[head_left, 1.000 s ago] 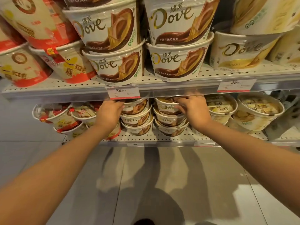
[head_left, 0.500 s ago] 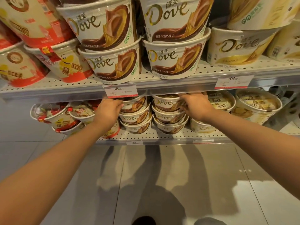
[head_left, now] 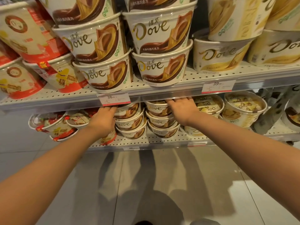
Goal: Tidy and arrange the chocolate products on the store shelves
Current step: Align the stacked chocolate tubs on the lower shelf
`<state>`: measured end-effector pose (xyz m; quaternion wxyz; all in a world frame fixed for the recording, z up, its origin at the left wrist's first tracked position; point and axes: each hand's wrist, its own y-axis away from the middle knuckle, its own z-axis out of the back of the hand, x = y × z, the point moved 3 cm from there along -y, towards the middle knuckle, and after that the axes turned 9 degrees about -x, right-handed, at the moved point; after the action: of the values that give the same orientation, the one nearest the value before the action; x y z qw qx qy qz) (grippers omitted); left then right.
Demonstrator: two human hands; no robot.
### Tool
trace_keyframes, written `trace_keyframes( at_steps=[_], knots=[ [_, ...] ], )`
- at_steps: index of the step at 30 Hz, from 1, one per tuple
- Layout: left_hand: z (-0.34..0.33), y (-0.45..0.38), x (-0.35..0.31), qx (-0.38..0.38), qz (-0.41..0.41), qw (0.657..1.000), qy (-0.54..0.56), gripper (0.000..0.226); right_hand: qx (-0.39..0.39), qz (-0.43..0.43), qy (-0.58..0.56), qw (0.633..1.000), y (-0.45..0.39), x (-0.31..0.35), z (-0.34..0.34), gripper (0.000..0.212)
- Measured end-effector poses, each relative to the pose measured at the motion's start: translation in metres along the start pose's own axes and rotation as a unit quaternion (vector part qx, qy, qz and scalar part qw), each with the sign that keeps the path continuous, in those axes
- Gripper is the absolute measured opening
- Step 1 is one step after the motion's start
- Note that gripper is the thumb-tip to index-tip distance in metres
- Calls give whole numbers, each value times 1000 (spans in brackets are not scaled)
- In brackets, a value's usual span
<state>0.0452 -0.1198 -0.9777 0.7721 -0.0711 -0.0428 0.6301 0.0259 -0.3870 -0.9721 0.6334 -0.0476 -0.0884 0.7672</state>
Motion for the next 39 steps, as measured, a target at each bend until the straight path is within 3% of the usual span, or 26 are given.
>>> trace_keyframes(
  at_steps=[6, 9, 16, 22, 26, 29, 33, 36, 39],
  knots=[
    [24, 19, -23, 22, -63, 998, -16, 62, -11, 96, -36, 995, 25, 8, 23, 64],
    [47, 29, -48, 20, -107, 993, -36, 44, -25, 116, -114, 986, 34, 1, 43, 54],
    [136, 27, -152, -114, -220, 966, 73, 16, -202, 101, -244, 943, 64, -55, 130, 27],
    [189, 2, -242, -264, -280, 920, 80, 28, -403, 63, -94, 908, 83, -126, 197, 32],
    [205, -19, -281, -316, -309, 896, 41, 45, -484, 6, 17, 875, 85, -178, 232, 42],
    [217, -43, -306, -311, -303, 898, 68, 50, -436, -27, 11, 900, 75, -209, 246, 54],
    [229, -79, -323, -297, -269, 909, 118, 57, -260, -55, 8, 964, 58, -240, 257, 75],
    [240, -100, -325, -248, -260, 926, 117, 51, -113, -12, 93, 989, 39, -244, 271, 64],
    [248, -111, -332, -152, -305, 934, 108, 39, -34, 27, 135, 990, 26, -243, 290, 61]
  ],
)
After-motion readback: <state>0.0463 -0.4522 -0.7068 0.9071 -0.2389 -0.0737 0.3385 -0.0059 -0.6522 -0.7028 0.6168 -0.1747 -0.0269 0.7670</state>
